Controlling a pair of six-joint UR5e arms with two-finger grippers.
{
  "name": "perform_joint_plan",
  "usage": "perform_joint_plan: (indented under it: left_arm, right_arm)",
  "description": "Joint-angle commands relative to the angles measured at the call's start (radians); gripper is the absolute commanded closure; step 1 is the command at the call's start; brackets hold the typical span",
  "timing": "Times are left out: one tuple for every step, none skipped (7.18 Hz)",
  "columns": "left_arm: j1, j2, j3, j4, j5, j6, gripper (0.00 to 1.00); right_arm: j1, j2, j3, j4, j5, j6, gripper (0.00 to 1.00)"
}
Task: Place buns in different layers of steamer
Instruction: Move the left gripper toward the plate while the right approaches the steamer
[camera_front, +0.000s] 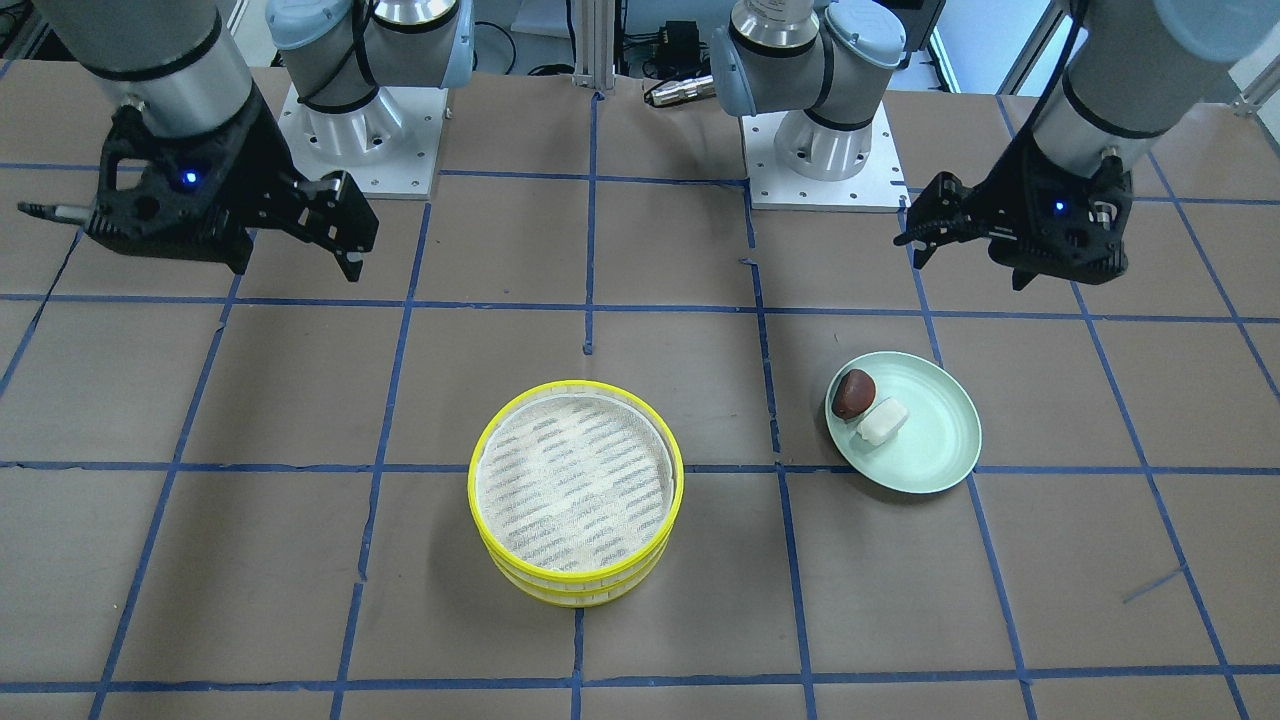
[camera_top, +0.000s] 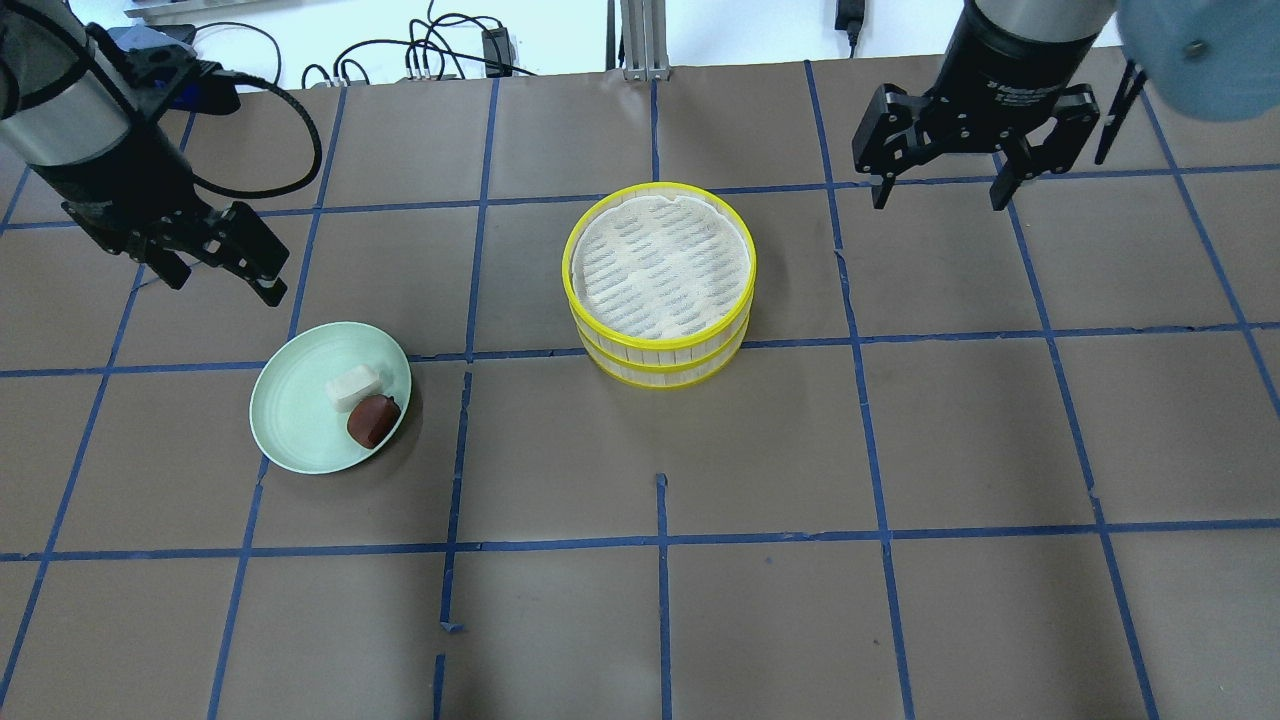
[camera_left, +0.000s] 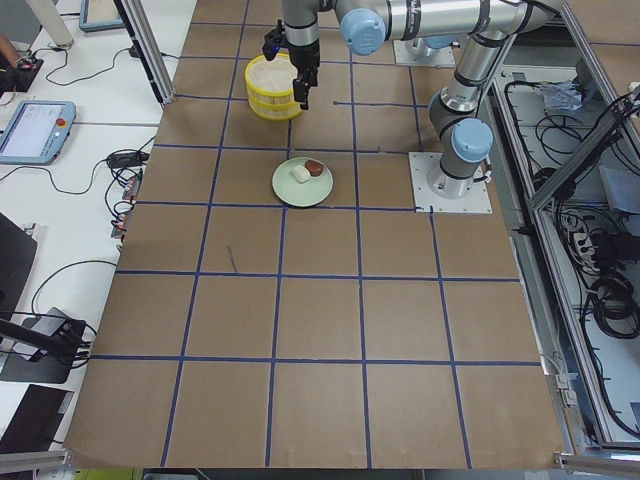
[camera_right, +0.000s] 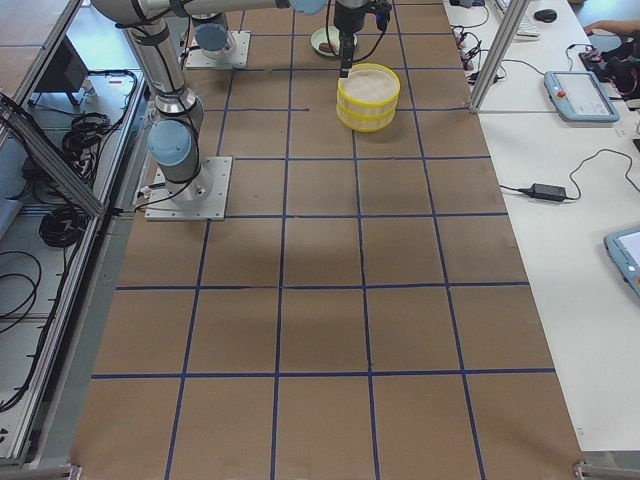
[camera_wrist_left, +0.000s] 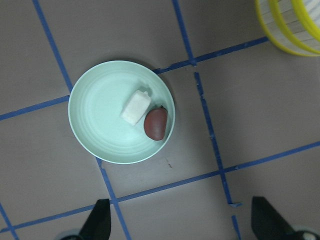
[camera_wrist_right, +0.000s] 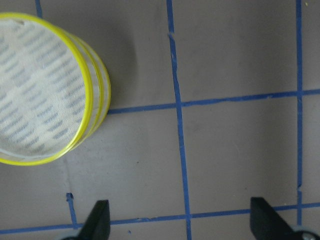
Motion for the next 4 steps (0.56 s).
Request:
perform_joint_plan:
  left_arm:
    - [0.022, -0.124, -0.149, 0.295, 0.006, -0.003, 0.00]
    - [0.022, -0.188, -0.186, 0.409, 0.004, -0.003, 0.00]
    - [0.021, -0.233, -0.205, 0.470, 0.003, -0.004, 0.00]
    - [0.022, -0.273, -0.225, 0.485, 0.004, -0.004, 0.01]
  right_arm:
    - [0.113, 0.171, 0.017, -0.224, -0.012, 0.051, 0.00]
    - [0.128, 0.243, 0.011, -0.313, -0.016, 0.072, 0.00]
    - [0.145, 0.264, 0.016, -0.340, -0.017, 0.092, 0.00]
    - [0.146, 0.297, 0.017, -0.348, -0.013, 0.100, 0.00]
